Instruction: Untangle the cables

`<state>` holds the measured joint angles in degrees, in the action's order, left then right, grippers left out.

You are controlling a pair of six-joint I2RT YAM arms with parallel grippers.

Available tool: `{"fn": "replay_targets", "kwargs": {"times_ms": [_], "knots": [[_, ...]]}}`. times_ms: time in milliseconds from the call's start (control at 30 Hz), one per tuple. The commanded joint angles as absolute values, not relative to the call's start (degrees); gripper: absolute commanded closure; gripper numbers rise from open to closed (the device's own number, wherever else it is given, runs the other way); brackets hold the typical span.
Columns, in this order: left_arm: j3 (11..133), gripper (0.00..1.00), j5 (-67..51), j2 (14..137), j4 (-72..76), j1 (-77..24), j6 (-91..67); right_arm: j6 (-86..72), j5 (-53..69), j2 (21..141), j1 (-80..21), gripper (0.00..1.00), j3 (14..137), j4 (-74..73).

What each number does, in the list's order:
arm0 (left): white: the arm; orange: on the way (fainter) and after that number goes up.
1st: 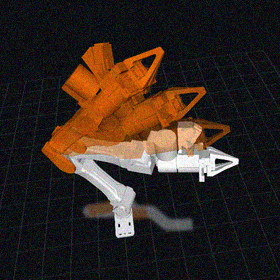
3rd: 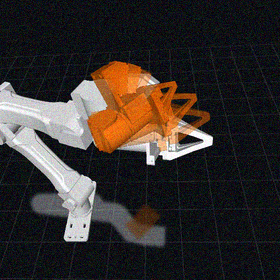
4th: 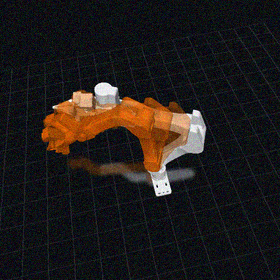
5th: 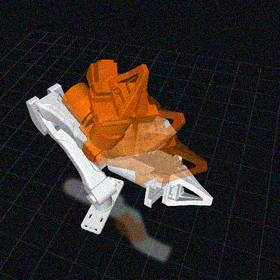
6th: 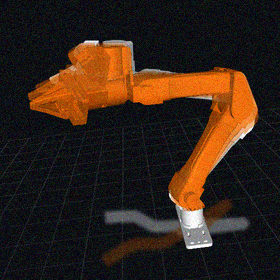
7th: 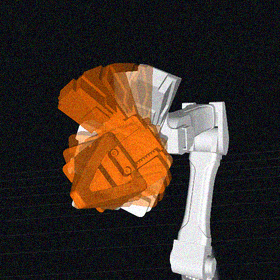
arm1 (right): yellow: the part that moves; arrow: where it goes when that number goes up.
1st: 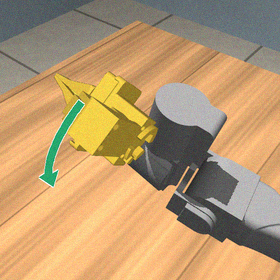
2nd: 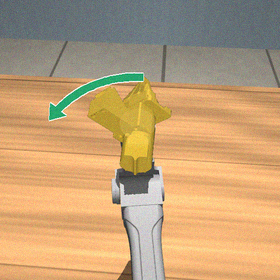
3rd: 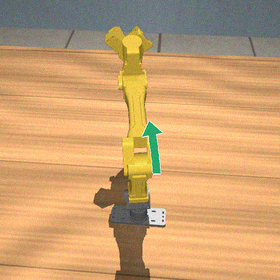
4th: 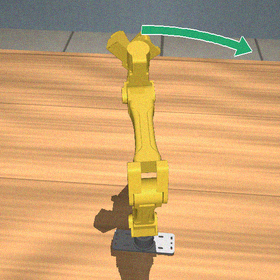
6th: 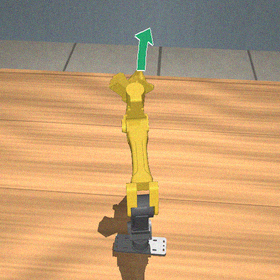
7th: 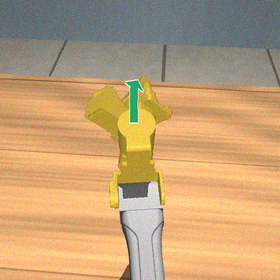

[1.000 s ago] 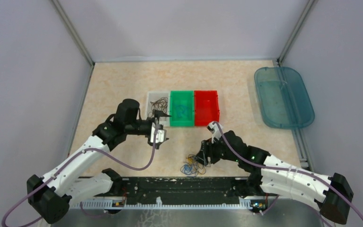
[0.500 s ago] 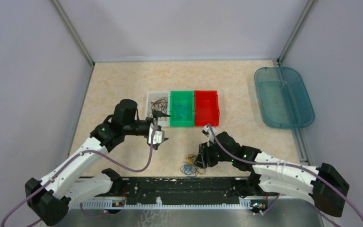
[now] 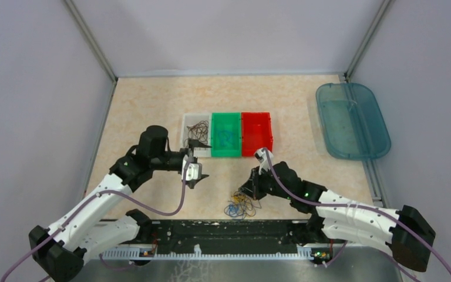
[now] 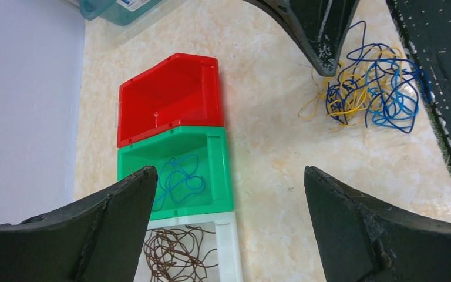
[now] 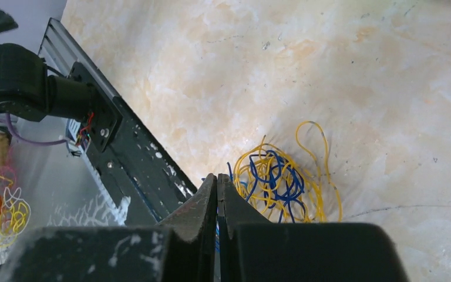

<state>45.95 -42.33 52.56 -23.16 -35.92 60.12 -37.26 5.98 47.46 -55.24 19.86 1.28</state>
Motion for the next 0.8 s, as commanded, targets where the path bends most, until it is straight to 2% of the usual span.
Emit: {"fn": "replay_targets", "kwargs": {"times_ms": [0, 33, 67, 100, 133, 200, 333, 467, 767], "knots": [[44.2, 0.0, -45.9, 50.5, -22.4, -36.1, 56.9, -37.4, 3.4, 45.9, -54.9, 0.99, 21.1, 4.8], [44.2, 0.0, -46.6, 50.5, -22.4, -36.2, 56.3, -37.0, 3.6, 45.6, -55.0, 0.95, 21.9, 3.8], [44.3, 0.0, -46.9, 50.5, -22.9, -36.2, 55.9, -36.0, 3.8, 45.6, -54.9, 0.84, 23.2, 1.5], [44.5, 0.0, -47.3, 50.5, -23.3, -36.2, 55.7, -34.9, 3.6, 45.7, -55.0, 0.62, 24.8, -1.9], [44.5, 0.0, -47.3, 50.3, -23.5, -36.2, 55.8, -33.9, 3.3, 45.7, -55.0, 0.53, 26.3, -5.6], [44.1, 0.0, -46.9, 49.8, -23.5, -36.3, 56.6, -33.2, 2.9, 45.3, -55.0, 0.46, 27.8, -11.3], [43.5, 0.0, -46.5, 49.1, -23.5, -36.3, 58.4, -37.0, 4.6, 43.9, -55.0, 0.45, 27.0, -17.3], [43.5, 0.0, -46.7, 49.2, -23.4, -36.3, 59.2, -42.2, 6.0, 41.9, -55.8, 0.51, 23.6, -16.2], [44.0, 0.0, -46.8, 49.5, -23.4, -36.4, 59.5, -43.2, 8.4, 47.6, -56.7, 0.51, 21.4, -11.1]]}}
